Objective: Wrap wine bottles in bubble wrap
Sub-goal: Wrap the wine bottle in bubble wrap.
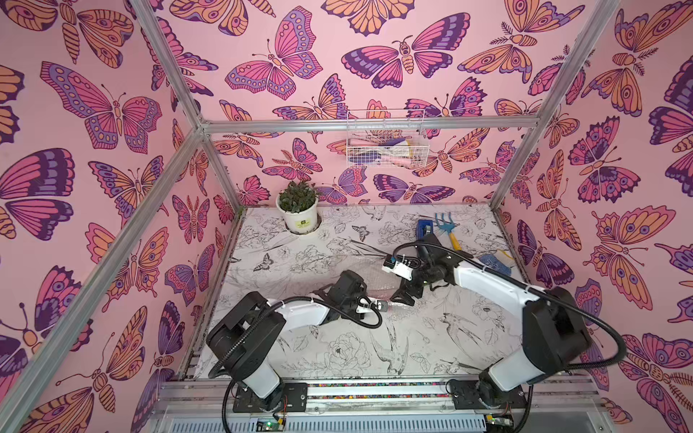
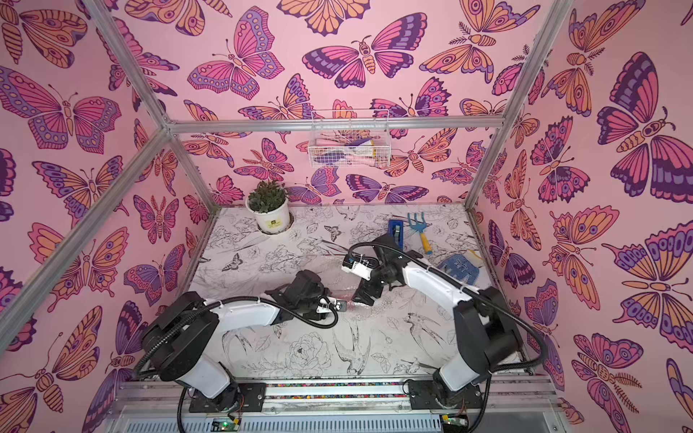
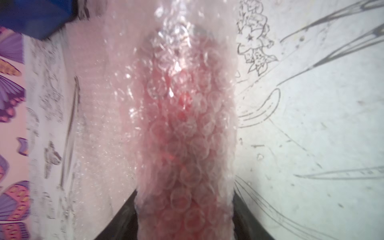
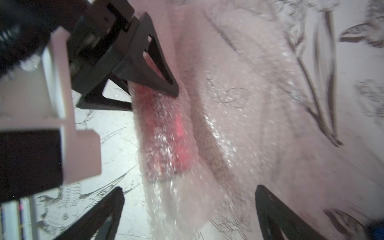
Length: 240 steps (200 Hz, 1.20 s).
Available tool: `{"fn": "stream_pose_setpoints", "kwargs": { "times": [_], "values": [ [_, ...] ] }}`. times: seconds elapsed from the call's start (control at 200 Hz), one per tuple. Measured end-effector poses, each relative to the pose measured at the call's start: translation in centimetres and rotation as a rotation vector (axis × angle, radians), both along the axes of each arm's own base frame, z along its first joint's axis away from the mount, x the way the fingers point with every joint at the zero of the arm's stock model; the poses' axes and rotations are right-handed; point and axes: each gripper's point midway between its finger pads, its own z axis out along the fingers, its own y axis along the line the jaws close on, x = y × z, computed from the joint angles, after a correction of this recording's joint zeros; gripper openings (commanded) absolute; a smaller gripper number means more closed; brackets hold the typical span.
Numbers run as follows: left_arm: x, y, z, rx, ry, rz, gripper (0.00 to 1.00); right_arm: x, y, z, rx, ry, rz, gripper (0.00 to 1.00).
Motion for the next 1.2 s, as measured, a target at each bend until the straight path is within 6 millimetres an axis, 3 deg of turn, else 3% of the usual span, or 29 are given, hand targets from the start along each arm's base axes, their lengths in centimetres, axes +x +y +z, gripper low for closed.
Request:
{"fn": "stream_pose_setpoints", "kwargs": {
  "times": [0.165,0.361,0.581,0.686,0.992,1.082,1.202],
  "values": [
    [0.0,1.9,0.0,0.032,0.295,0.084,0.29,-1.7,-0.8,-0.2,-0.021,-0.218,0.016,0.99],
    [-0.2,1.9,-0.3,0.069,0.605,0.124,0.28,-4.5,1.5,-2.3,-0.093,-0.423,0.198,0.99],
    [-2.1,1.2,-0.5,0.068,0.852,0.120,0.28,-3.3,4.3,-3.2,-0.117,-0.613,0.282,0.99],
    [-3.0,1.1,-0.6,0.079,0.929,0.123,0.29,-2.6,4.9,-4.3,-0.152,-0.619,0.308,0.99],
    [-2.7,1.8,-0.6,0.089,1.022,0.176,0.38,-1.4,5.7,-6.0,-0.224,-0.547,0.345,0.93],
    [-2.7,1.9,-0.6,0.095,1.025,0.172,0.42,-1.4,5.7,-7.4,-0.260,-0.494,0.364,0.88],
    [-2.7,2.2,-0.7,0.106,1.029,0.179,0.52,-1.1,5.9,-7.7,-0.279,-0.432,0.373,0.76]
  ]
}}
